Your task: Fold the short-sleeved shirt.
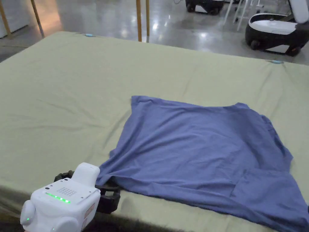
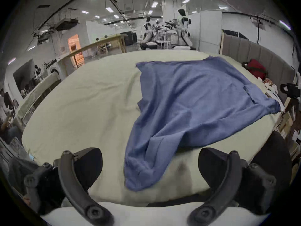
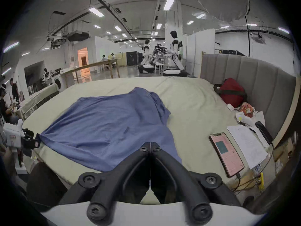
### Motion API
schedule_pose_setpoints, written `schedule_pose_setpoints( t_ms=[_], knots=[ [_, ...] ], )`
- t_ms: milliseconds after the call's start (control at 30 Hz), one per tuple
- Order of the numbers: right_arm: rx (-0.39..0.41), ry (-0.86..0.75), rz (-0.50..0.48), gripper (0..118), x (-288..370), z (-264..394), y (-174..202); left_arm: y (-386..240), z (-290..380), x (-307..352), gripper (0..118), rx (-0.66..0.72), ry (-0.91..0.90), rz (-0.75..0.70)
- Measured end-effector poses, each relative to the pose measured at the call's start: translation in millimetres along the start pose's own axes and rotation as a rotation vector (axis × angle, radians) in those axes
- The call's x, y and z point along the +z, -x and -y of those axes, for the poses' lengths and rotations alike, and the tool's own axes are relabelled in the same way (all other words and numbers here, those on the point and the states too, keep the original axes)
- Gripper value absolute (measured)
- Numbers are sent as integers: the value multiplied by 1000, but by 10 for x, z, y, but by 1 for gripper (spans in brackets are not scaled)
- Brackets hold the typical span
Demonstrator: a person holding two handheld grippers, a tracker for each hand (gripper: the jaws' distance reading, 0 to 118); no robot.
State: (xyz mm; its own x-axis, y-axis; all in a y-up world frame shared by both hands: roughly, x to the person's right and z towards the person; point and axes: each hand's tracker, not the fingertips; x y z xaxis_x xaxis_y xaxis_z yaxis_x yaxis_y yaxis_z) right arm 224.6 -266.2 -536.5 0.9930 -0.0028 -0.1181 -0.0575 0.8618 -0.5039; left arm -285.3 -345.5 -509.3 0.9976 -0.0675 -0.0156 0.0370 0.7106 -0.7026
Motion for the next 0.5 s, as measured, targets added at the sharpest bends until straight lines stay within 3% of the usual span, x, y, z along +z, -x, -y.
schedule_pose_setpoints(
  t_ms=[67,133,200,233,267,300,333,367,500],
  knots=[
    [-10,22,20,1,9,28,-97,20,-198,23,105,-7,28,-16],
    [-22,37,45,1,16,81,-204,27,-233,-26,69,-11,32,-20],
    [-39,72,79,1,-4,120,-319,-19,-331,69,23,5,35,-7],
    [-48,85,88,9,-17,142,-371,-31,-370,91,9,47,27,38],
    [-58,99,91,30,-22,181,-426,-60,-404,104,7,61,25,51],
    [-76,108,79,72,-31,213,-478,-86,-406,114,6,46,25,35],
    [-96,126,57,97,-52,240,-511,-113,-435,128,6,43,28,31],
    [-98,151,31,108,-94,269,-537,-127,-468,150,5,42,34,33],
    [-8,185,28,108,-259,386,-463,-91,-530,243,5,83,14,48]
  ],
)
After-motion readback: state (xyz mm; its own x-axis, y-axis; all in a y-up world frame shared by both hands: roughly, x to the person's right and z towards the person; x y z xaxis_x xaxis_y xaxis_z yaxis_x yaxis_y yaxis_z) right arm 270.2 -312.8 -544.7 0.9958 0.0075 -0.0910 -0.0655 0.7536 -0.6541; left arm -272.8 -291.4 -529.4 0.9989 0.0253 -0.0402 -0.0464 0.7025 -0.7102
